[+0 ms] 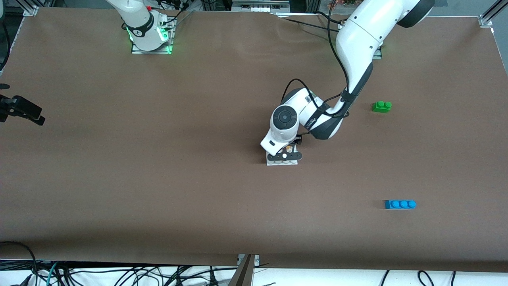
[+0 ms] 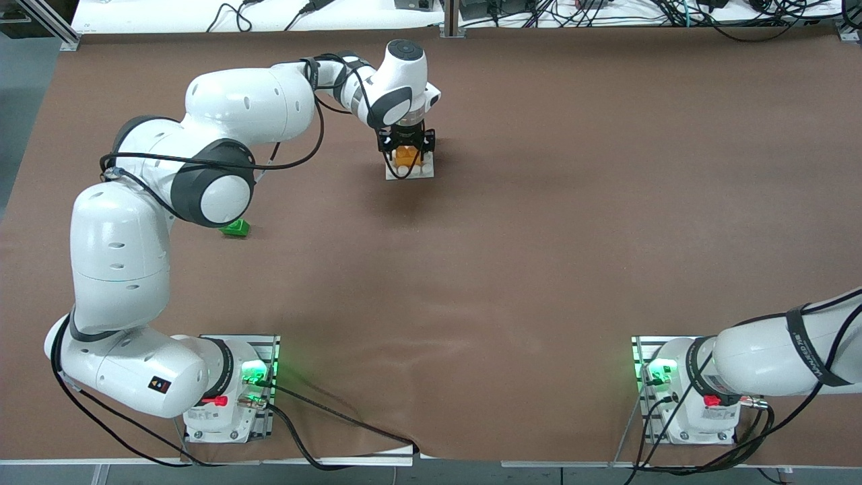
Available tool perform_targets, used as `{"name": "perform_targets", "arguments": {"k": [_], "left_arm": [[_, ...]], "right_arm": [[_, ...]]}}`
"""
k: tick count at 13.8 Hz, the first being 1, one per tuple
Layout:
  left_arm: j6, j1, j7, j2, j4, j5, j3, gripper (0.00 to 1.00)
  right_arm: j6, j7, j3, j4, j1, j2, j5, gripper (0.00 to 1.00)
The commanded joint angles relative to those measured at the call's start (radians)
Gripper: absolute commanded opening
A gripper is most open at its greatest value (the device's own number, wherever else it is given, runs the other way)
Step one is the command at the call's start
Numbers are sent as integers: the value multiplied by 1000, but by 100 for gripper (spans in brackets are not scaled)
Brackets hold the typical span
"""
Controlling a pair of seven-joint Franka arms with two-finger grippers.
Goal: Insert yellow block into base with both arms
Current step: 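Press the yellow brick down onto the base plate studs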
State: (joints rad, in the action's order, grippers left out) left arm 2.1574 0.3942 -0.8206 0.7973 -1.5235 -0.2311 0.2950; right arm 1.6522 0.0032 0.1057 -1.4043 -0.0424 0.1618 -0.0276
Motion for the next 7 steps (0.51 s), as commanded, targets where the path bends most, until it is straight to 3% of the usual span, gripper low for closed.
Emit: {"name": "perform_targets", "arguments": {"k": [1, 3, 7], "left_arm": [[-42, -3, -6, -10, 22, -19, 4, 100], [-74, -11, -6, -55, 22, 24, 10, 100], [-223, -49, -5, -237, 25, 176, 6, 100]], "right_arm": [[6, -5, -7, -16, 9, -15, -11, 100], [6, -5, -7, -16, 9, -15, -11, 100], [6, -5, -7, -16, 9, -15, -11, 100]]}}
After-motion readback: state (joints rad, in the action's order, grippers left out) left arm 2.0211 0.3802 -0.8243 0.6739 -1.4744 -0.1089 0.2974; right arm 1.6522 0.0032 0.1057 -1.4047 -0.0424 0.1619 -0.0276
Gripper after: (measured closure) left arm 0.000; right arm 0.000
